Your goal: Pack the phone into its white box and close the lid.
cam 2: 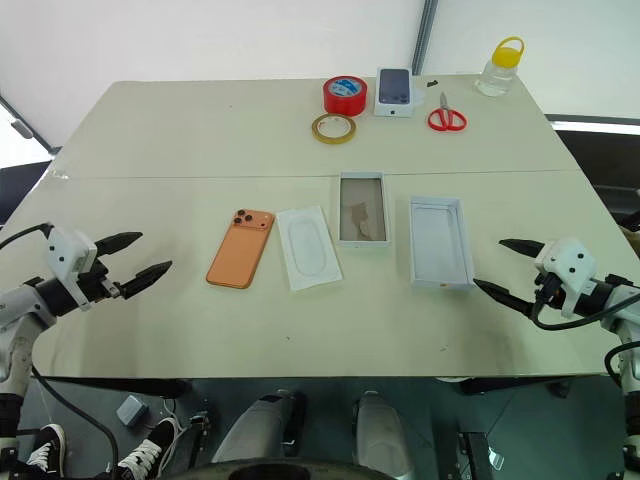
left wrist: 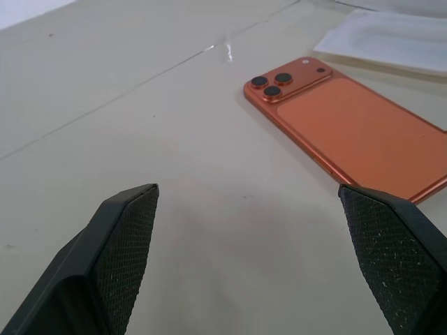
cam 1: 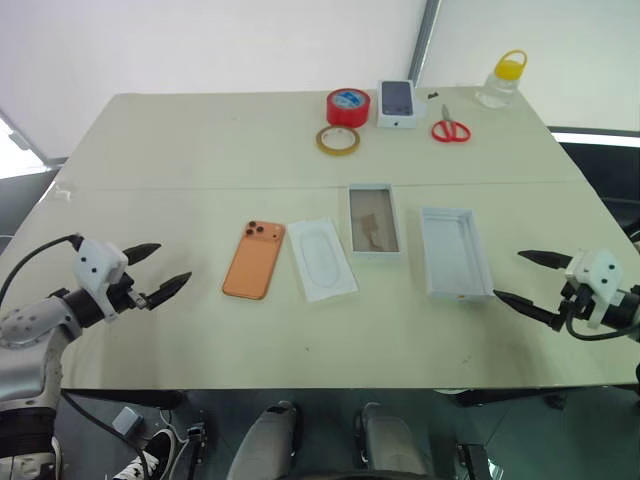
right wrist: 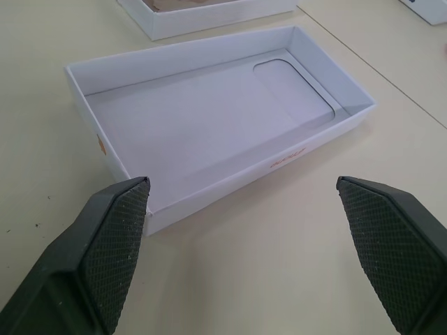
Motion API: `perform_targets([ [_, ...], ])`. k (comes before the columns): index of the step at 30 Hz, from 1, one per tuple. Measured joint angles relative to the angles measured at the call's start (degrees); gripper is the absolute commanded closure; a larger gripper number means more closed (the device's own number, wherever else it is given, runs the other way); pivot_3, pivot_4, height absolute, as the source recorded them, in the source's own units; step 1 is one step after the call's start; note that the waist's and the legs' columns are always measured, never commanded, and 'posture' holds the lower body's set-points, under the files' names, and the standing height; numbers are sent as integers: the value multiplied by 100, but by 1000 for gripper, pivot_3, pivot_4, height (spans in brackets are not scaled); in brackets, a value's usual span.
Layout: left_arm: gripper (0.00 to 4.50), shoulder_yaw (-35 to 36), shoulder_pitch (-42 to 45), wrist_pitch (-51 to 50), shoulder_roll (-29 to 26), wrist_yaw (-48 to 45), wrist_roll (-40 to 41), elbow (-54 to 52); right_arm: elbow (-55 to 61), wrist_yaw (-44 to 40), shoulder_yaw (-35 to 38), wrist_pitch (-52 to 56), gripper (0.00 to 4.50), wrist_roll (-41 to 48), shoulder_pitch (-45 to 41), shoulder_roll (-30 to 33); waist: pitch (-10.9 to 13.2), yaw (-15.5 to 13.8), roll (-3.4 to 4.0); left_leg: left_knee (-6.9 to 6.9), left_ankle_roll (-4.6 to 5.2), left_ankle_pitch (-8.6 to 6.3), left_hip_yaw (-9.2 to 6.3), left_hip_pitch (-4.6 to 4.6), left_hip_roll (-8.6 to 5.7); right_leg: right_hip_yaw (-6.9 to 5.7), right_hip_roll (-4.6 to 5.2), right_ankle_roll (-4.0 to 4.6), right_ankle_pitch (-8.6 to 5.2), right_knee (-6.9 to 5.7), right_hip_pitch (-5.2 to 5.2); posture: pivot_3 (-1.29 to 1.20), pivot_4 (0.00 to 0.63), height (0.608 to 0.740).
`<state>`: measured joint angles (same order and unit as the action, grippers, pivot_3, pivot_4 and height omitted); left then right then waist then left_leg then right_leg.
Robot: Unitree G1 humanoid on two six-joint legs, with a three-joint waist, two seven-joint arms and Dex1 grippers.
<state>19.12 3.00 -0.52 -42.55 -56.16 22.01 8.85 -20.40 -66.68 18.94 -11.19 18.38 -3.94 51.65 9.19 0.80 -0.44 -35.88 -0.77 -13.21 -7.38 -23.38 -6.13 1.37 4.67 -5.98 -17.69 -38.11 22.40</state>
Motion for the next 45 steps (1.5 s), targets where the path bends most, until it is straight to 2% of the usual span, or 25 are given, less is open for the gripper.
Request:
perform_targets([
  [12,171,-11,-48,195,-1,-119,-13,5,-5,-18,-5,-39,29,-8,-17,0,0,-2,0,0,0,0,0,0,0,0,0,0,0,0,0,0,150,740],
  [15,171,-102,-47,-242,-34,-75,-13,-23,24,-57,-6,75,29,35,-66,0,0,4,0,0,0,0,0,0,0,0,0,0,0,0,0,0,150,740],
  [18,171,-351,-17,-1074,3,54,137,-483,501,-91,-87,590,29,269,-192,-1,1,7,2,-2,0,0,0,-1,0,1,0,0,0,-2,1,0,150,740],
  [21,171,-592,360,-2186,338,804,360,-1380,1253,114,-328,1201,29,390,-608,-33,2,-6,-1,-6,0,0,-4,-3,1,-2,-1,-1,0,-3,0,0,150,740],
  [23,171,-817,603,-2957,358,1154,518,-1941,1735,242,-518,1516,29,445,-786,-120,2,-5,-3,-4,0,0,-5,-4,0,-2,-1,-2,0,-1,1,0,150,740],
  [26,171,-1168,1130,-4180,637,1664,798,-2361,2149,440,-1016,1795,29,369,-1017,-428,2,-12,-3,-8,0,0,-5,-5,-2,-2,-2,-3,-1,-2,1,0,150,740],
  [29,171,-1392,1567,-5279,1239,2250,1052,-2396,2047,580,-1315,1806,29,207,-1345,-733,3,-10,-3,-17,0,1,-4,-5,-5,-3,-2,-4,0,-6,0,0,150,740],
  [31,171,-1380,1951,-6207,1944,2813,1321,-2299,1908,629,-1400,1772,29,133,-1615,-822,5,-15,-8,-22,0,1,-5,-6,-4,-5,-4,-5,0,-6,-3,0,150,740],
  [34,171,-1307,2335,-7133,2443,3310,1608,-2272,1883,643,-1437,1644,29,33,-1716,-877,9,-16,-16,-20,-18,11,-7,-10,-3,-7,-7,-6,-1,-4,1,0,150,740],
  [45,171,-555,2459,-8391,3348,4257,1627,-2323,1720,675,-1457,1494,29,-53,-1599,-917,8,-18,-15,-25,-38,23,-4,-6,-3,-4,-9,-5,0,-9,-3,0,150,740],
])
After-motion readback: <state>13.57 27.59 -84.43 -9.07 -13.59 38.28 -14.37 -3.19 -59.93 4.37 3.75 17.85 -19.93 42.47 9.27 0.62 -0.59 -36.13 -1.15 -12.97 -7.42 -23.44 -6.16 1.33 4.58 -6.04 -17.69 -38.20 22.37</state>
